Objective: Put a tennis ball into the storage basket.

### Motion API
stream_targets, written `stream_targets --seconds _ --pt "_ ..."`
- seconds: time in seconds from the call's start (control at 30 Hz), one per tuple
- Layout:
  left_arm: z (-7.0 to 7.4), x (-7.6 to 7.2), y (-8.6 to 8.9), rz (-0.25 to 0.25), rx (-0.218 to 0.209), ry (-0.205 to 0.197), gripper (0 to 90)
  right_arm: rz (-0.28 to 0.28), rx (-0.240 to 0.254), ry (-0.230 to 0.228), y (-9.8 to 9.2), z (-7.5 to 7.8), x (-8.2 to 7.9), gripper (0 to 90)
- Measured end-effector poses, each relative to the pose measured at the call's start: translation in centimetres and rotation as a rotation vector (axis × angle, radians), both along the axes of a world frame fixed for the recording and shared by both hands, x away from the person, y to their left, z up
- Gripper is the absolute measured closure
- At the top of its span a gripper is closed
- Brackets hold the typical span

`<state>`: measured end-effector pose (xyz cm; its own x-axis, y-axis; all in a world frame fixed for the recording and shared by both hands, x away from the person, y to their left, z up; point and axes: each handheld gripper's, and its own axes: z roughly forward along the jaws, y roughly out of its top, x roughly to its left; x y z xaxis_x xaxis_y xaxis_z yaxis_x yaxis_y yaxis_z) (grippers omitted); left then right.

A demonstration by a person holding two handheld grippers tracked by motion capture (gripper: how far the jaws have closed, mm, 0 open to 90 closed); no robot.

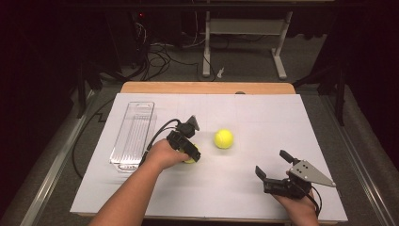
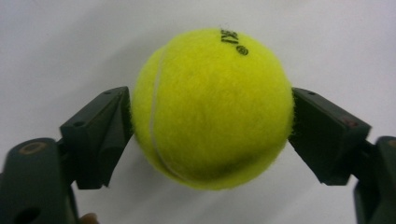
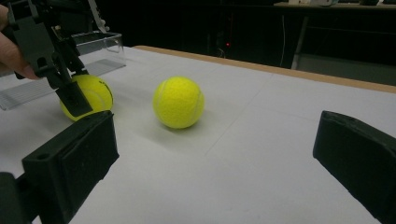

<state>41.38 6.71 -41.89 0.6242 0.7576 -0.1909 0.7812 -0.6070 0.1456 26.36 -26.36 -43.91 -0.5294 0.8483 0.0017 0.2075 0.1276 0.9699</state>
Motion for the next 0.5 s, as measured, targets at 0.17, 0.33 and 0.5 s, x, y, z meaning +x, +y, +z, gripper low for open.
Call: stream_targets --seconds 0.17,0.33,0.5 --pt "0.04 -0.08 0.02 -0.001 0.004 -0.001 25.4 -0.002 -0.001 -0.003 -0.06 0.03 0.00 0.5" --pt "0.01 -0.13 0.11 0.001 0.004 0.005 25.7 -0.002 -0.001 -0.003 -0.05 0.04 -0.03 0.5" --pt "-0.28 -0.18 0.23 0.009 -0.003 0.016 25.4 -0.002 -0.001 -0.004 -0.03 0.07 -0.05 0.5"
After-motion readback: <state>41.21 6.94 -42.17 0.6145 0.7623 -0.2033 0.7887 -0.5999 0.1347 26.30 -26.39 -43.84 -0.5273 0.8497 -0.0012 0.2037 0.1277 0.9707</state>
